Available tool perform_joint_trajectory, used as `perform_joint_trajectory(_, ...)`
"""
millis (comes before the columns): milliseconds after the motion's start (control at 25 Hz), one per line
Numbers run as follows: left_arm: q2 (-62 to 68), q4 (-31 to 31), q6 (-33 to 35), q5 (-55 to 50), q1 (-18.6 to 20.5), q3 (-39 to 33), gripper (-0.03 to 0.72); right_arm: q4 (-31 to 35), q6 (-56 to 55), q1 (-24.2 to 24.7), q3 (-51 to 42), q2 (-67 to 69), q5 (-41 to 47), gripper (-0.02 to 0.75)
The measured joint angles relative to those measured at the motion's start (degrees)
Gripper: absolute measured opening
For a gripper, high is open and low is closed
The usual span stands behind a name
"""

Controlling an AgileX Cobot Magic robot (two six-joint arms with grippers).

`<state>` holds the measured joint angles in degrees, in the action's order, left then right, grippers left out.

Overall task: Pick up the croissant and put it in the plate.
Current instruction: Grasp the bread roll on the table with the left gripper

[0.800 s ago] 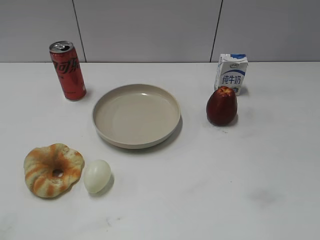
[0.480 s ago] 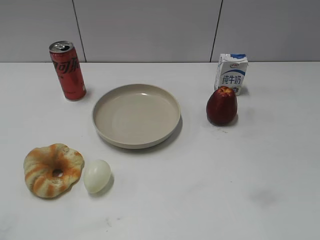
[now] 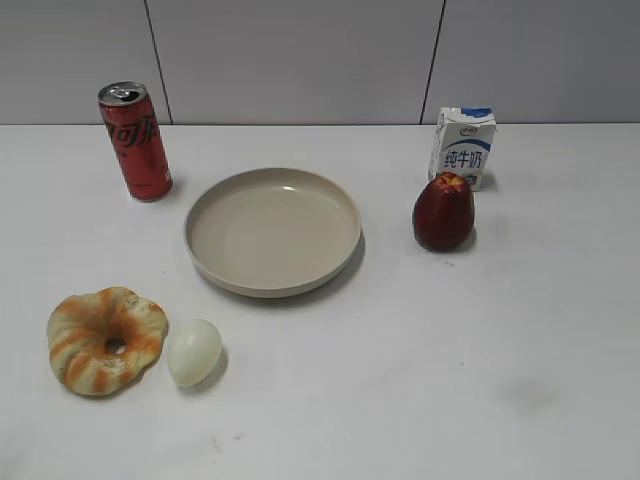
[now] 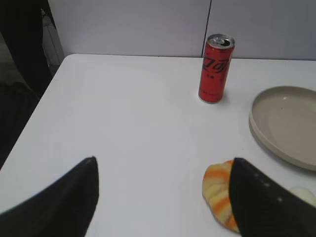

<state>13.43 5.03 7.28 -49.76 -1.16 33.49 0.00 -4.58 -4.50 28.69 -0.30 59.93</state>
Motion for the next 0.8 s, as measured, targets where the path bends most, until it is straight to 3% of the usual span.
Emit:
perform_joint_trajectory(200,17.8,0.8,0.0,8.4,-1.5,4.5,0.607,0.0,0.0,0.0,0.0,0.0,0.0,0.584)
perform_joint_trajectory(440,41.8,10.2,6.0,1.6,-2.6,16.5,0.607,0.0,0.0,0.0,0.0,0.0,0.0,0.584)
perform_joint_trajectory(800,70.7,12.7,7.9,-0.9,-11.5,20.1,0.606,0.0,0.0,0.0,0.0,0.0,0.0,0.584)
